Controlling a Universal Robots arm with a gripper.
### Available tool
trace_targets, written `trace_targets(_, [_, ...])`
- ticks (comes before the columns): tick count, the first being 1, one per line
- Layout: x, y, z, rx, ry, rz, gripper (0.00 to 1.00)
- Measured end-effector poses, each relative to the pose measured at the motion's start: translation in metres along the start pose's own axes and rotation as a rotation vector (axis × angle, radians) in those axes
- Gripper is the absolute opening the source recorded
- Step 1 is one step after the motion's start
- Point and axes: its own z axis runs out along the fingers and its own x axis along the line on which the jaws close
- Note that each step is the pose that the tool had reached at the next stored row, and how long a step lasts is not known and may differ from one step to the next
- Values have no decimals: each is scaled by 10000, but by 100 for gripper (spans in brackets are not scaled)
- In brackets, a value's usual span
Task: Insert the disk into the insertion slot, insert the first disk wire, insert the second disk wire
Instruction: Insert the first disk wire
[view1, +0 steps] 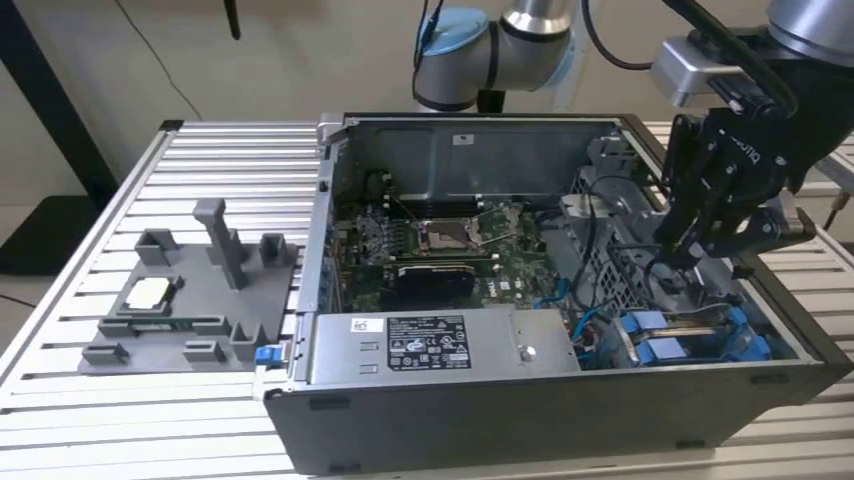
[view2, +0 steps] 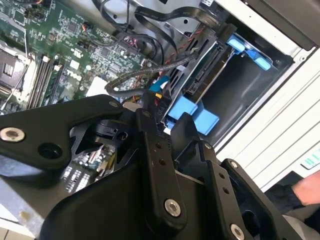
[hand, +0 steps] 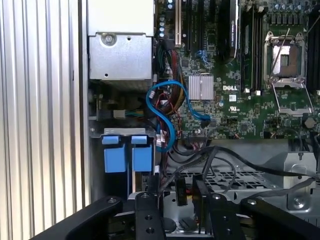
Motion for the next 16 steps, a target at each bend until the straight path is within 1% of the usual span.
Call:
trace_targets(1, [0, 0, 1, 0, -14, 0, 38])
trace_targets(3, [1, 0, 4, 0, -80, -1, 25])
trace_targets(4, [1, 0, 4, 2, -113, -2, 25])
trace_targets(5, [0, 0, 5, 4, -123, -3, 20])
trace_targets(6, [0, -1, 7, 4, -123, -3, 19])
trace_targets(8, [1, -11, 12, 5, -101, -2, 19])
trace_targets(11, [2, -28, 31, 10, -26, -6, 19])
trace_targets(13, [3, -36, 49, 31, 8, -16, 19])
trace_targets(16, [6, -51, 73, 85, 51, -34, 19])
